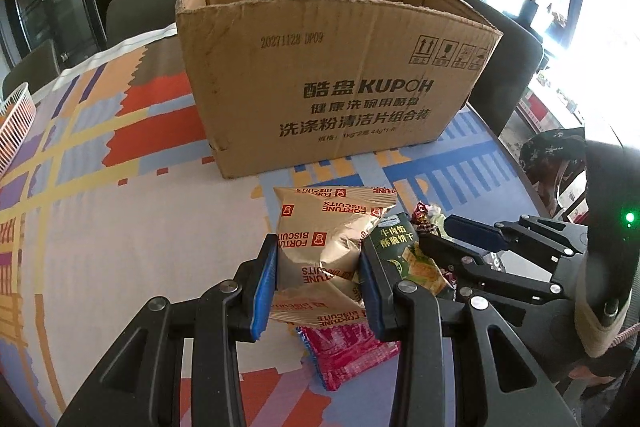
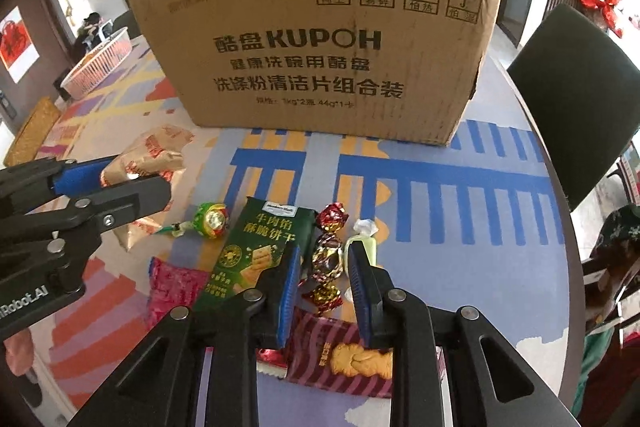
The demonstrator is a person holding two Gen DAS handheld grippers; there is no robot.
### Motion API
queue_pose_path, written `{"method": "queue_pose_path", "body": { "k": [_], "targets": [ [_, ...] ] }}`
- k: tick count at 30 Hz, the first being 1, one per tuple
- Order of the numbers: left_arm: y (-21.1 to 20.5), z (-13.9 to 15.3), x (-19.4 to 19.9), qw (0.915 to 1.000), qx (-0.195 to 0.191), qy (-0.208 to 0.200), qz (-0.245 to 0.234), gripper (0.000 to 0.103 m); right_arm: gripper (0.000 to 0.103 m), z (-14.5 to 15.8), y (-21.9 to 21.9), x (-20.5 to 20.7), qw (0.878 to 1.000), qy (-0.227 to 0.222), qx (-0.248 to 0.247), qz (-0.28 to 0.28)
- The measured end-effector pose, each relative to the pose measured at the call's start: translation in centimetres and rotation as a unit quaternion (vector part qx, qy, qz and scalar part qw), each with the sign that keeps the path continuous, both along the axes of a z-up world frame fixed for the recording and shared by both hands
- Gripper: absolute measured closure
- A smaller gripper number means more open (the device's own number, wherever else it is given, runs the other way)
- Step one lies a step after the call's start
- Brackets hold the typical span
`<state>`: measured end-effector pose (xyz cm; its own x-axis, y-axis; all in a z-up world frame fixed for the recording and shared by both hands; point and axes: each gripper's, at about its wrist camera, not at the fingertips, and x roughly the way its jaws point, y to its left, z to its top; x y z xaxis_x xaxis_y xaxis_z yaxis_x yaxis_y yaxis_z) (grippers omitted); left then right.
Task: Organize snacks
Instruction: 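Grasp the gold-wrapped candy with the right tool while the left tool grasps the beige FORTUNE biscuit bag, then lift the candy and biscuit bag and carry them over the box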
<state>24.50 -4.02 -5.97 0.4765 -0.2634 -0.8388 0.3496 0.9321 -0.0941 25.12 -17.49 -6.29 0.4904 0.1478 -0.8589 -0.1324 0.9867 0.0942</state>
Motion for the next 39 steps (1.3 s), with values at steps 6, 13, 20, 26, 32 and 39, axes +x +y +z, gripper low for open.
{"method": "queue_pose_path", "body": {
  "k": [6, 13, 20, 26, 32, 39],
  "targets": [
    [0.1, -0.3, 0.1, 1.0, -0.002, 0.005, 0.002, 0.065, 0.079, -0.6, 0.1, 0.7, 1.0, 0.009, -0.005, -0.007],
    [-0.1, -0.3, -0.1, 1.0, -0.006, 0.006, 0.001, 0.065, 0.085, -0.7, 0.2, 0.7, 1.0, 0.013, -0.006, 0.002],
    [0.1, 0.5, -0.3, 0.9999, -0.009, -0.002, 0.005, 0.065, 0.086, 0.5, -0.3, 0.0, 1.0, -0.008, 0.003, -0.013],
    [0.1, 2.5, -0.4, 0.9995, -0.017, -0.024, 0.009, 0.065, 0.086, 3.7, -0.4, -1.1, 0.999, -0.042, 0.018, -0.015],
    [0.3, 5.8, 0.0, 0.998, -0.029, -0.055, 0.013, 0.065, 0.086, 7.8, -0.3, -1.2, 0.996, -0.09, 0.024, -0.012],
    [0.6, 10.1, 1.6, 0.9944, -0.033, -0.098, 0.021, 0.065, 0.086, 12.4, 0.1, 0.2, 0.99, -0.14, 0.025, -0.006]
  ]
}}
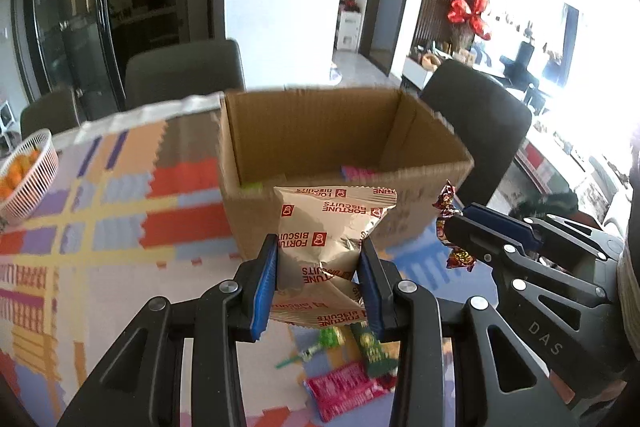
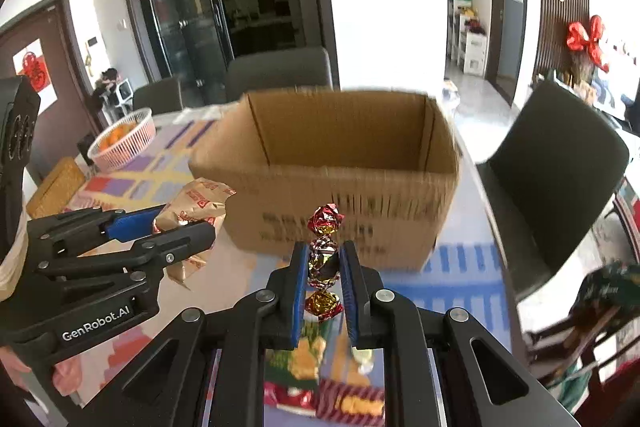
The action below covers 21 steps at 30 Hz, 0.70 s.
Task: Organize snacks
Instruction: 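Lift the candy and biscuit bag and carry them over the box, then open both tools to drop the candy and biscuit bag into the box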
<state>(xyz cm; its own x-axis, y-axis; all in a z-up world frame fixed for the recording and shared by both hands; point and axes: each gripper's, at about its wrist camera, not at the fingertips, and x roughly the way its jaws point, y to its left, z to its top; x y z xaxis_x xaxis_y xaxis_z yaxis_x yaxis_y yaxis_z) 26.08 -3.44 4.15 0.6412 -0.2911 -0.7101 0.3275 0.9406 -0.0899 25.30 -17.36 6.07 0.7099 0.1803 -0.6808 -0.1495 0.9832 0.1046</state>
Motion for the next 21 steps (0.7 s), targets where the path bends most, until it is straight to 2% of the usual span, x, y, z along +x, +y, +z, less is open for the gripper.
{"method": "queue_pose_path", "body": {
  "k": [7, 11, 15, 21],
  "targets": [
    [0.2, 2.6, 2.4, 0.9999, -0.006, -0.015, 0.002, 0.065, 0.086, 3.5, 0.4, 1.8, 0.999, -0.035, -0.009, 0.003],
    [0.1, 3.0, 4.4, 0.9999, -0.015, -0.004, -0.006, 0.065, 0.086, 4.9, 0.3, 3.5, 0.999, -0.051, -0.008, 0.004],
    [-0.4, 3.1, 6.5, 1.0, -0.001, -0.004, -0.004, 0.065, 0.086, 5.6, 0.1, 5.6, 0.999, -0.051, -0.004, 0.001],
    [-0.9, 2.6, 9.3, 0.9999, -0.003, 0.014, -0.002, 0.065, 0.085, 5.2, -0.4, 8.6, 0.999, -0.034, -0.001, -0.013]
  ]
}}
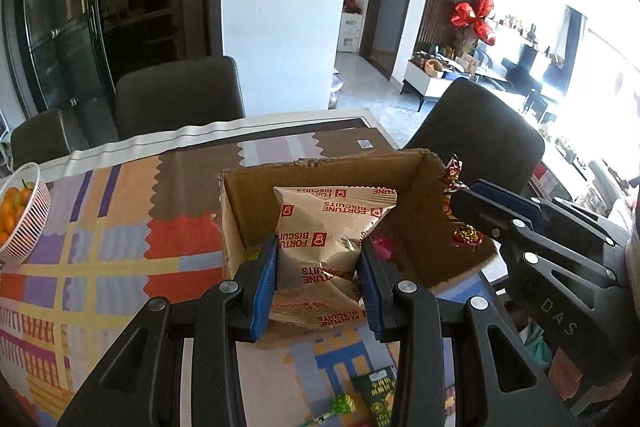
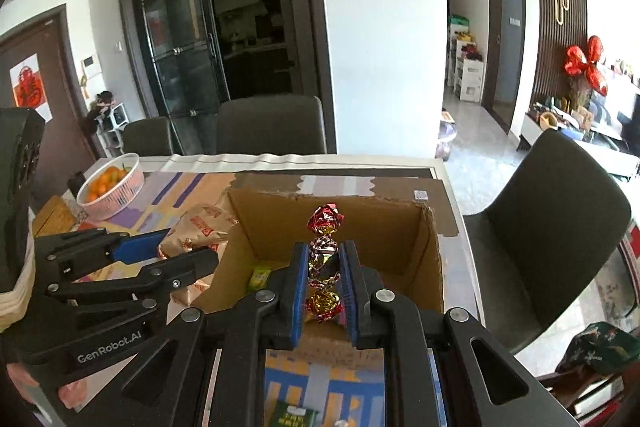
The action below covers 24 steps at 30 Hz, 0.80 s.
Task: Organize snacks
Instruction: 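Open both tools to drop the candy and biscuit bag into the box, then move both tools back down to the snacks on the mat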
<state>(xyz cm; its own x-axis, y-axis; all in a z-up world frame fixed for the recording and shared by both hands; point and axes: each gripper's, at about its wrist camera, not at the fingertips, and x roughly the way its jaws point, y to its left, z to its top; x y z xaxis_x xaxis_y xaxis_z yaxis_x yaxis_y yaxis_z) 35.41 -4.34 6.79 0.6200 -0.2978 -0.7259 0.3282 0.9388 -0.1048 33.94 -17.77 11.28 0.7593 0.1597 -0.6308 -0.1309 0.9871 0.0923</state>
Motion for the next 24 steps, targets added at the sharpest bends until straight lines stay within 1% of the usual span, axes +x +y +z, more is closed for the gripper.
{"method": "queue_pose_path", "body": {
  "k": [2, 3, 4, 5, 6, 7, 10, 12, 14, 17, 24],
  "targets": [
    [-0.2, -0.2, 0.8, 1.0, 0.004, 0.001, 0.002, 0.064, 0.085, -0.4, -0.2, 0.9, 1.0, 0.007, 0.003, -0.002],
    [-0.4, -0.2, 0.9, 0.9999, 0.013, -0.003, 0.009, 0.062, 0.083, -0.6, -0.3, 1.3, 1.0, 0.009, 0.003, -0.002],
    [-0.3, -0.2, 0.9, 0.9996, 0.019, -0.008, 0.017, 0.056, 0.08, -0.8, -0.4, 1.6, 1.0, 0.015, -0.001, -0.006],
    [-0.2, -0.2, 0.7, 0.9993, 0.025, -0.011, 0.026, 0.047, 0.068, -0.9, -0.5, 1.9, 1.0, 0.02, -0.003, -0.01],
    [0.0, -0.2, 0.3, 0.9989, 0.031, -0.016, 0.032, 0.042, 0.063, -0.9, -0.6, 1.8, 1.0, 0.018, -0.004, -0.018],
    [0.1, -0.2, -0.1, 0.9987, 0.034, -0.02, 0.034, 0.038, 0.063, -0.9, -0.7, 1.5, 1.0, 0.016, -0.009, -0.025],
    [0.5, -0.3, -1.5, 0.9981, 0.043, -0.026, 0.036, 0.038, 0.063, -0.9, -0.7, 0.5, 0.999, 0.009, -0.026, -0.025],
    [0.7, -0.4, -2.8, 0.9981, 0.043, -0.028, 0.034, 0.038, 0.061, -0.9, -0.6, -0.5, 0.999, 0.003, -0.04, -0.027],
    [0.9, -0.6, -4.1, 0.9982, 0.043, -0.031, 0.028, 0.038, 0.059, -0.9, -0.6, -1.7, 0.999, -0.001, -0.037, -0.024],
    [1.0, -0.7, -6.0, 0.9977, 0.051, -0.041, 0.02, 0.038, 0.059, -1.0, -0.4, -3.7, 0.999, -0.008, -0.035, -0.017],
    [1.3, -1.8, -9.8, 0.9969, 0.062, -0.047, 0.007, 0.038, 0.059, -2.1, -0.5, -7.0, 0.999, -0.001, -0.035, -0.013]
  ]
}}
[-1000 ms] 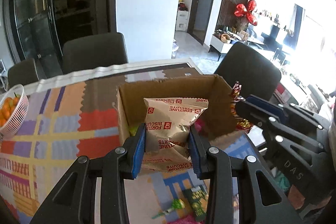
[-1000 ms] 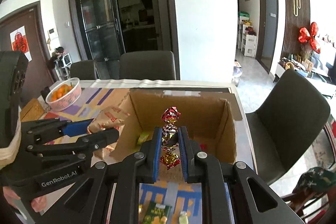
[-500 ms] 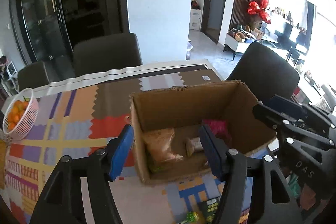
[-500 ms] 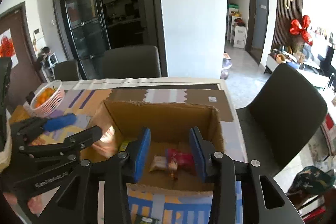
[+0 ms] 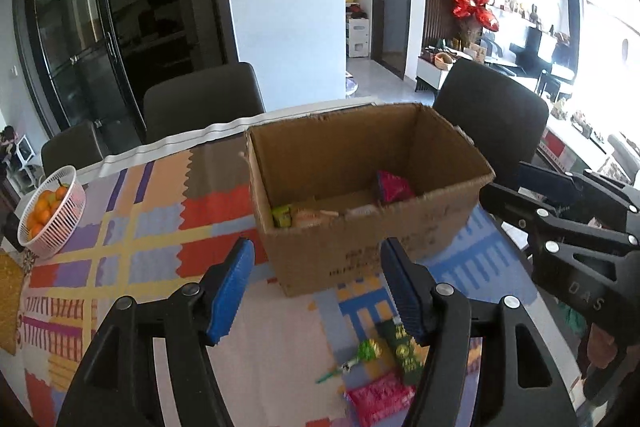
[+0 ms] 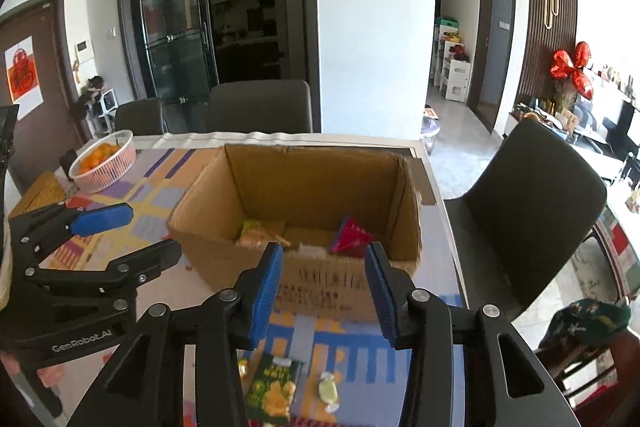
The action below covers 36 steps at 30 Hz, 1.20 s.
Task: Organize snacks
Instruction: 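Move both tools back down to the snacks on the mat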
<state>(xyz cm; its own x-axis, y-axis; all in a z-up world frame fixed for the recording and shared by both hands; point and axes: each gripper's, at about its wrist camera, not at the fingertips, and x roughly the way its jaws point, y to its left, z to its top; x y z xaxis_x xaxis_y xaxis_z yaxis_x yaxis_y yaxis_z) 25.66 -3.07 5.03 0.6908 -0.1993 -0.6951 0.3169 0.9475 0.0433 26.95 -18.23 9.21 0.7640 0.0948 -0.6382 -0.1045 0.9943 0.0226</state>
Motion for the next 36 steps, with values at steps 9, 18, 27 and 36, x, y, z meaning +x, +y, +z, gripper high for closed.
{"method": "queue_pose_path", "body": {
  "k": [9, 18, 27, 36],
  "targets": [
    [-0.2, -2.7, -3.1, 0.9994, 0.021, 0.023, -0.016, 0.038, 0.059, -3.0, -0.9, -2.4, 0.999, 0.04, 0.002, -0.013],
    [-0.5, -6.7, -4.7, 0.9969, 0.032, 0.066, -0.029, 0.038, 0.059, -7.2, -1.1, -5.0, 0.996, 0.088, 0.011, -0.015],
    [-1.1, -10.2, -5.5, 0.9928, 0.043, 0.099, -0.052, 0.038, 0.059, -10.8, -1.2, -6.2, 0.992, 0.127, 0.01, -0.022],
    [-1.8, -13.0, -4.3, 0.989, 0.053, 0.11, -0.083, 0.039, 0.059, -13.4, -0.8, -5.6, 0.988, 0.155, -0.004, -0.014]
  ]
}}
